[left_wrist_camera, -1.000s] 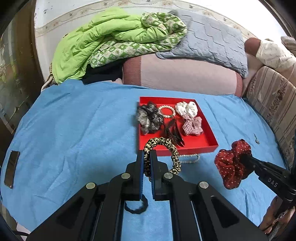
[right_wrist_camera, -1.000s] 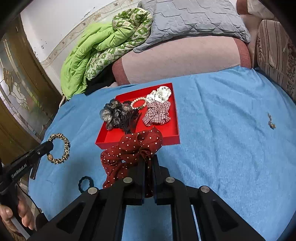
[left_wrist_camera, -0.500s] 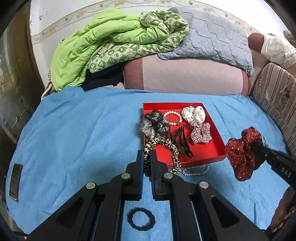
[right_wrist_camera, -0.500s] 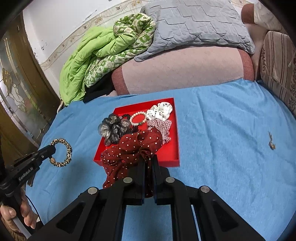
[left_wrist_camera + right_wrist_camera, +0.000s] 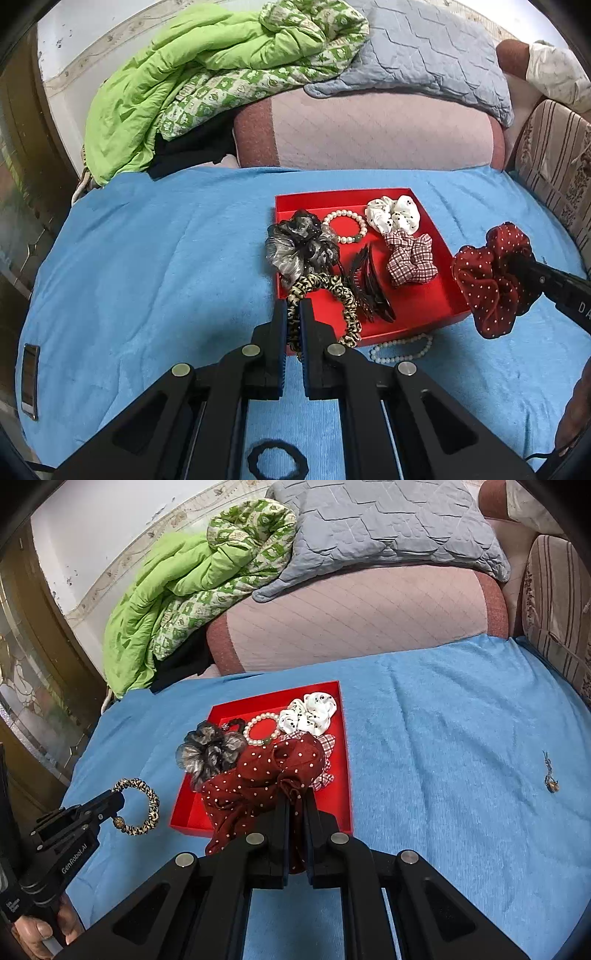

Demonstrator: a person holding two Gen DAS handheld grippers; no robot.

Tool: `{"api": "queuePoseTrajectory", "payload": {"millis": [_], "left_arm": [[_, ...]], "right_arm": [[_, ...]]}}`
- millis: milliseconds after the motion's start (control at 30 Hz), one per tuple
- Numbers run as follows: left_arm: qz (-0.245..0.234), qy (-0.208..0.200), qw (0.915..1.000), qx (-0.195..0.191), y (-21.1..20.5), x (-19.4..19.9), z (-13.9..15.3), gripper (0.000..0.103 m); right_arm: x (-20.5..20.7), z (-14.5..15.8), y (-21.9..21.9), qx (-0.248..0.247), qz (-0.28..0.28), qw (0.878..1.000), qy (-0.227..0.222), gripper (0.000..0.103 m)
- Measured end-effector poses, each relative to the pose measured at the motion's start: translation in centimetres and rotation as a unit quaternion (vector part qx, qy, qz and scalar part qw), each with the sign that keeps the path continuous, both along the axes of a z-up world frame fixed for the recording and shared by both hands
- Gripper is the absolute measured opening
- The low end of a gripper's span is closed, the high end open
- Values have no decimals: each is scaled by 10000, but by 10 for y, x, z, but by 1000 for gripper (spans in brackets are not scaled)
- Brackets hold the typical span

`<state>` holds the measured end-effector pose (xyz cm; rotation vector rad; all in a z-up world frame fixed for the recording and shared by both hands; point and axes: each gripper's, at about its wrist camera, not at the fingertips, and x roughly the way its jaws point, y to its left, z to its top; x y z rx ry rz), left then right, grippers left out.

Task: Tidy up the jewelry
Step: 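Carry the leopard-print hair tie and red scrunchie with both tools into the tray, then open both tools to release the hair tie and red scrunchie in the tray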

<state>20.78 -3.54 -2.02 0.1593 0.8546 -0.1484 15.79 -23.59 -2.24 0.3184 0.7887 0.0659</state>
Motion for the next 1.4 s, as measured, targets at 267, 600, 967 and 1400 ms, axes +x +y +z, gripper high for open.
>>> {"api": "queuePoseTrajectory", "payload": {"millis": [267,600,967,1400], "left_arm": [[-7,239,9997,16,-6,25,-22,6],[-3,592,9982,-70,-7,50,-52,6],[9,991,9945,-345,-6,70,-80,6],[188,1170,9927,-202,-1,71,-100,6]], "right_arm": [[24,-15,-6,29,-71,9998,188,7],[46,-38,-7,3,-76,9990,431,7],[66,-68,-5,128,-49,9973,724,7],[66,-96,-2,21,-48,9946,1036,7]]}}
